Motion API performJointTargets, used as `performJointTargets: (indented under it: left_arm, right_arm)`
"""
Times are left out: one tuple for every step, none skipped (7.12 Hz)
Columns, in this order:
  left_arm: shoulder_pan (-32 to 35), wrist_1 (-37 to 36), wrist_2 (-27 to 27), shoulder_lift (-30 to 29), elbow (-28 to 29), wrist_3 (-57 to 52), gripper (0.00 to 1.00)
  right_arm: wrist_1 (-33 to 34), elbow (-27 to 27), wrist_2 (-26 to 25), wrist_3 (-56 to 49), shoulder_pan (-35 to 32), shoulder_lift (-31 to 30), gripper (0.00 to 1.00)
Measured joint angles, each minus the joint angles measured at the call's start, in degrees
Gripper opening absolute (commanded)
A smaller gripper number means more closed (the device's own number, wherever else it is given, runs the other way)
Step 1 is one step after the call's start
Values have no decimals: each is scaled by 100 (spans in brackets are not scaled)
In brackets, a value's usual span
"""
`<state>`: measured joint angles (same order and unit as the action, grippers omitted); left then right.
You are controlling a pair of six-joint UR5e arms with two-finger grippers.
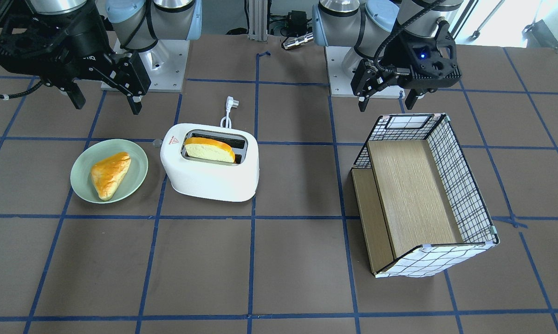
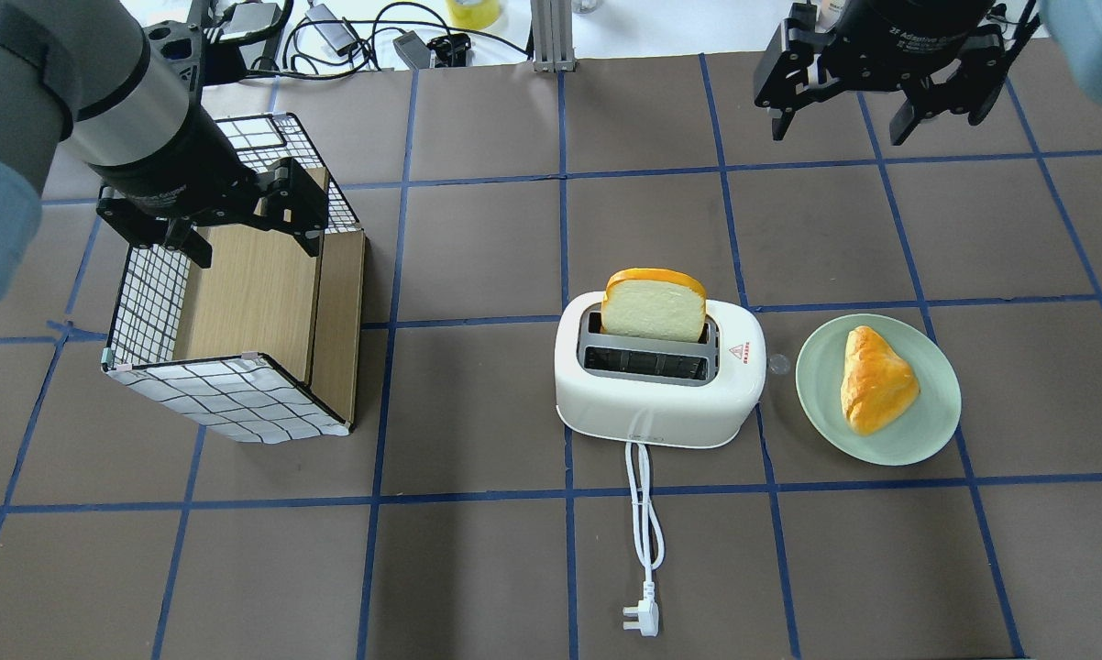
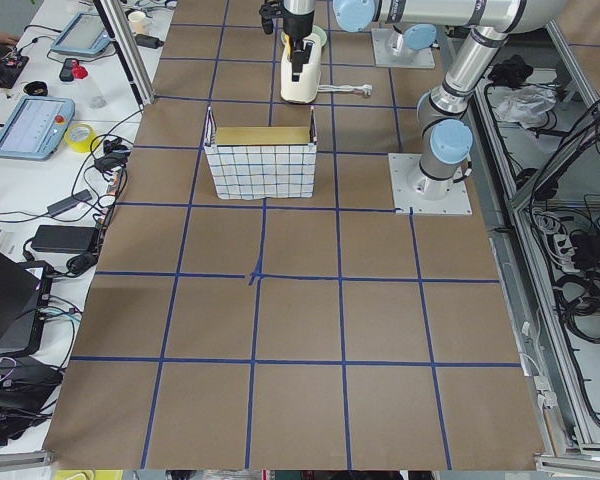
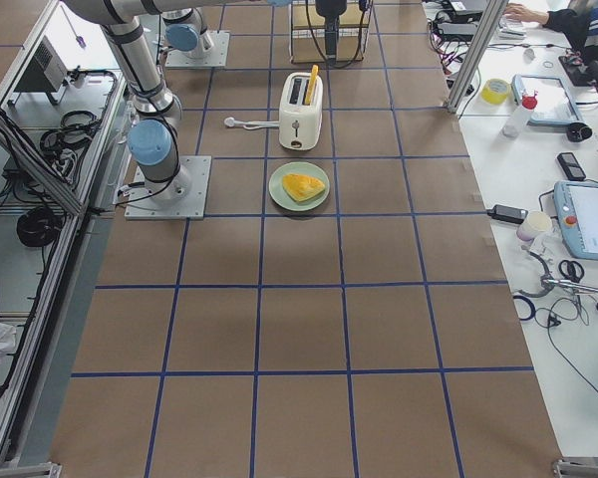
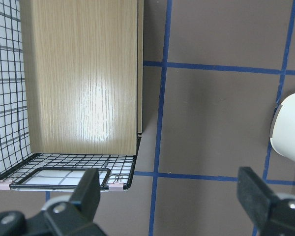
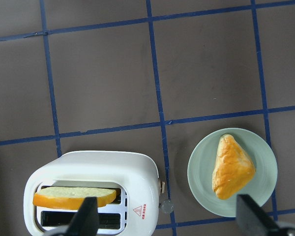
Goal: Press toaster with right arm
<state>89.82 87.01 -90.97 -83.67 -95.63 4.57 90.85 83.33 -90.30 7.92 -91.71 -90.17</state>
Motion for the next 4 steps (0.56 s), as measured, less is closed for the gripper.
performJointTargets:
  left_arm:
    - [0, 0, 0, 0, 0, 0, 100]
    - [0, 0, 0, 0, 0, 0, 100]
    - [0, 0, 0, 0, 0, 0, 100]
    - [0, 0, 0, 0, 0, 0, 100]
  right_arm:
    - [11, 0, 12, 1, -3, 0, 92]
    - [15, 1, 10, 3, 7, 1, 59]
    - [-33, 8, -13, -1, 31, 12, 25]
    - [-159, 12, -30, -6, 42, 32, 8]
